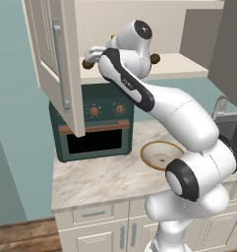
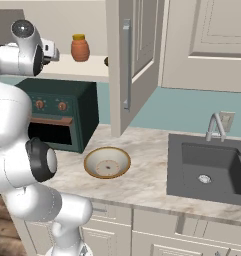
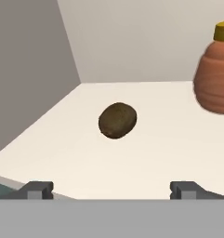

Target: Open the cabinet. Pick the kiwi and kiwi from the cabinet and place them into the bowl. Then close the cabinet.

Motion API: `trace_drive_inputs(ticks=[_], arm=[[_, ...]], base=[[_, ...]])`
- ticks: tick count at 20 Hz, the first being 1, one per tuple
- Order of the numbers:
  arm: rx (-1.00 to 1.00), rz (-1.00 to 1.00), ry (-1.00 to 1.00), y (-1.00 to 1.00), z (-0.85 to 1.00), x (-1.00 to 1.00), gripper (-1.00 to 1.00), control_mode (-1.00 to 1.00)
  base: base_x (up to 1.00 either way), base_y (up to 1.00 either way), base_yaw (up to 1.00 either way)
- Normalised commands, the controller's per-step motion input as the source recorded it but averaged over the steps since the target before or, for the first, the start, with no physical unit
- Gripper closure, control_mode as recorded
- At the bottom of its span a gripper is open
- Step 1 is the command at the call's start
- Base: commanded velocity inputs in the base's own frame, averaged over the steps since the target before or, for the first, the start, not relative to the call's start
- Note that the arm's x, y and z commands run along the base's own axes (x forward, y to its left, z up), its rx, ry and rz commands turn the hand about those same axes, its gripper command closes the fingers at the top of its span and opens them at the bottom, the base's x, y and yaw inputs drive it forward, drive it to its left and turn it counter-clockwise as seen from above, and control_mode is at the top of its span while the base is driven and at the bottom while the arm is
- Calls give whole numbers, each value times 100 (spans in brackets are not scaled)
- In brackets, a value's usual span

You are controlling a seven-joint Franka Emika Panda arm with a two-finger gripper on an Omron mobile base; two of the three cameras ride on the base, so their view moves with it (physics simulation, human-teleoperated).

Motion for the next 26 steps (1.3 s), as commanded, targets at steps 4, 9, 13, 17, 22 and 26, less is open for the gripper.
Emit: trace_drive_inputs(ticks=[4, 9, 13, 17, 22, 26], arm=[[0, 0, 0, 4, -6, 21, -100, -100], [0, 0, 0, 19, 0, 31, -100, -100], [0, -2, 0, 33, 0, 43, -100, -100], [0, -2, 0, 17, -1, 35, -100, -100], [0, -5, 0, 4, -3, 35, -100, -100], [0, -8, 0, 0, -7, 26, -100, -100]], base=[[0, 0, 0], [0, 0, 0], [0, 0, 0], [0, 0, 0], [0, 0, 0], [0, 0, 0]])
